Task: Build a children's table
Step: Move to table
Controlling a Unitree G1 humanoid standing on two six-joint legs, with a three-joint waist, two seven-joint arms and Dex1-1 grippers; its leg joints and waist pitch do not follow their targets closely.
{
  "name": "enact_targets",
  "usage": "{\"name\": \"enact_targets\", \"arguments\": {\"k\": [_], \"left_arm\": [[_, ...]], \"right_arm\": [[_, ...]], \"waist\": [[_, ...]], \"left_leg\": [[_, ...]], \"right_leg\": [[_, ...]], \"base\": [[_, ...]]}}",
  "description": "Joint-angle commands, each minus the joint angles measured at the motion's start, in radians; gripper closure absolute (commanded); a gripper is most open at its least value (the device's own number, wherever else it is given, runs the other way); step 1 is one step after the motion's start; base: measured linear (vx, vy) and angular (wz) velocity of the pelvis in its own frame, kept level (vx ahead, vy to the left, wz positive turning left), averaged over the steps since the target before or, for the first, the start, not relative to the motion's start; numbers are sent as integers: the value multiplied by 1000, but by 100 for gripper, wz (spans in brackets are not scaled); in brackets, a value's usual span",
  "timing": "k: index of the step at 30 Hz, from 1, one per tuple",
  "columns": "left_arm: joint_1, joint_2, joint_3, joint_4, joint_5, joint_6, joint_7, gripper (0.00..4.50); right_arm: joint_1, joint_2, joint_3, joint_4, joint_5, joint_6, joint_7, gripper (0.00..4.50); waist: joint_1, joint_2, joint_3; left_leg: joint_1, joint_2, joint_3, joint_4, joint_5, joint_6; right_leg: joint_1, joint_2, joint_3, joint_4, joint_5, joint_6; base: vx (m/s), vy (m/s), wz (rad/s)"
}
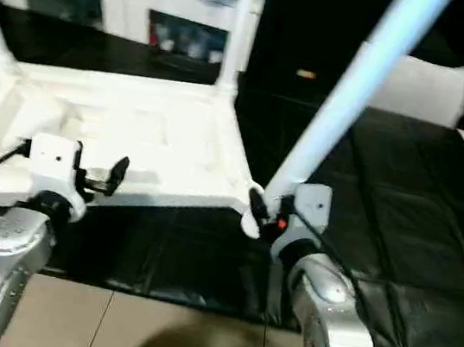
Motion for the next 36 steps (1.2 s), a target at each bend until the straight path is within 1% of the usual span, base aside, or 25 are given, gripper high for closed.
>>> {"name": "enact_targets", "arguments": {"k": [1,6,7,8,9,10,14,15,16,17,20,22,23,25,26,27,28,29,30,31,32,33,34,35,36], "left_arm": [[-17,13,-16,21,-5,6,-24,0],[-28,1,-9,24,-42,-29,-50,0],[-27,-3,-5,19,-44,-33,-46,0],[-27,-5,-5,15,-41,-35,-45,0],[-25,-3,-7,11,-35,-36,-47,0],[-22,-1,-10,6,-29,-36,-50,0],[-10,5,-14,0,-32,-41,-65,0],[-10,5,-14,0,-32,-41,-65,0],[-9,6,-15,1,-32,-42,-67,0],[-9,6,-16,1,-33,-43,-68,0],[-9,6,-17,2,-32,-44,-69,0],[-9,6,-17,2,-32,-44,-70,0],[-9,6,-17,2,-32,-45,-71,0],[-9,5,-17,2,-31,-45,-72,0],[-8,5,-16,1,-31,-45,-72,0],[-7,5,-16,0,-31,-45,-73,0],[-7,5,-16,-2,-31,-45,-73,0],[-5,5,-17,-4,-33,-45,-73,0],[-5,6,-17,-5,-33,-44,-73,0],[-1,8,-18,-10,-33,-42,-75,0],[2,9,-19,-13,-34,-41,-76,0],[4,10,-19,-16,-34,-40,-77,0],[4,10,-19,-16,-34,-40,-77,0],[7,11,-19,-18,-34,-39,-78,0],[9,13,-17,-19,-34,-39,-79,0]], "right_arm": [[2,0,-27,-28,17,-23,-4,259],[-13,13,-53,-35,4,-48,-40,259],[-13,13,-56,-40,4,-28,-48,259],[-11,14,-56,-47,9,-13,-50,259],[-5,9,-49,-50,7,-1,-45,259],[3,1,-37,-54,4,12,-38,259],[17,-8,-6,-55,-10,7,-22,259],[17,-8,-6,-55,-10,7,-22,259],[17,-10,-3,-54,-10,6,-20,259],[18,-11,3,-54,-8,-2,-18,259],[21,-17,17,-60,-24,-6,-15,259],[22,-19,21,-62,-27,-4,-12,259],[23,-20,23,-62,-28,-3,-11,259],[24,-23,28,-64,-29,6,-7,259],[27,-19,29,-66,-12,17,3,259],[27,-16,28,-68,-5,18,6,259],[28,-14,27,-69,-2,16,6,259],[28,-7,20,-71,6,10,3,259],[27,-8,20,-70,4,8,3,259],[27,-14,25,-68,-3,-1,8,259],[28,-18,28,-68,-5,0,12,259],[28,-20,31,-67,-8,-1,14,259],[28,-20,31,-67,-8,-1,14,259],[29,-20,33,-66,-9,-2,14,259],[28,-20,34,-64,-10,-4,14,259]], "waist": [[-5,5,-41],[-7,9,-47],[-8,6,-45],[-9,5,-42],[-9,5,-42],[-11,1,-41],[-11,2,-35],[-11,2,-36],[-10,4,-45],[-9,7,-55],[-9,11,-64],[-10,13,-63],[-11,11,-62],[-7,7,-65],[-13,28,-67],[-17,9,-40],[-10,-2,-34],[16,-42,-32],[26,-18,-48],[24,-21,-56],[29,-12,-62],[26,-6,-71],[22,-7,-72],[17,-3,-76],[13,0,-76]], "left_leg": [[-9,53,-6,-107,-323,-44],[-18,59,10,-101,-178,-16],[-15,59,15,-103,-224,-21],[-4,60,18,-105,-329,-32],[-4,60,18,-105,-329,-32],[8,59,22,-106,-414,-28],[23,53,40,-110,-440,22],[24,53,41,-110,-431,26],[23,56,41,-112,-387,38],[18,56,43,-113,-312,60],[18,52,45,-107,-162,125],[23,52,44,-106,-133,147],[23,50,45,-103,-99,176],[18,43,48,-95,-58,195],[102,74,75,-100,-112,114],[131,110,69,-123,-212,17],[149,104,91,-125,-282,-30],[41,37,95,-95,-250,8],[22,19,97,-80,-191,27],[11,14,91,-61,-126,65],[2,12,85,-58,-88,71],[11,12,80,-62,-23,87],[16,12,76,-65,6,98],[54,23,67,-71,54,142],[76,34,61,-74,63,165]], "right_leg": [[8,-65,40,-83,-298,-111],[-1,-58,39,-67,-100,-152],[-2,-55,37,-70,-127,-156],[-1,-53,36,-77,-249,-146],[-1,-53,36,-77,-249,-146],[2,-49,36,-95,-409,-120],[17,-37,29,-121,-504,-132],[20,-37,30,-120,-492,-138],[34,-36,30,-115,-426,-156],[47,-32,29,-106,-312,-178],[62,-26,20,-89,-104,-225],[63,-25,16,-85,-67,-241],[70,-26,15,-83,-39,-257],[83,-27,18,-84,-29,-258],[31,-4,42,-77,-76,-261],[0,11,31,-58,-141,-248],[-9,8,44,-55,-138,-240],[76,-6,77,-79,-105,-219],[112,-17,102,-86,-78,-206],[119,-20,118,-88,-23,-220],[132,-17,117,-82,25,-227],[126,10,104,-61,178,-230],[124,24,94,-49,246,-224],[101,42,66,-26,348,-198],[82,42,58,-17,350,-194]], "base": [[0,0,0],[0,0,0],[0,0,0],[0,0,0],[0,0,0],[0,0,0],[0,0,0],[54,6,1],[61,11,2],[61,11,2],[67,15,1],[76,20,2],[81,21,3],[82,21,1],[87,22,0],[98,-7,-30],[79,-17,-57],[79,-17,-57],[52,19,-30],[59,1,-2],[59,1,-2],[86,-24,6],[85,-9,8],[85,-9,8],[116,-12,14]]}}
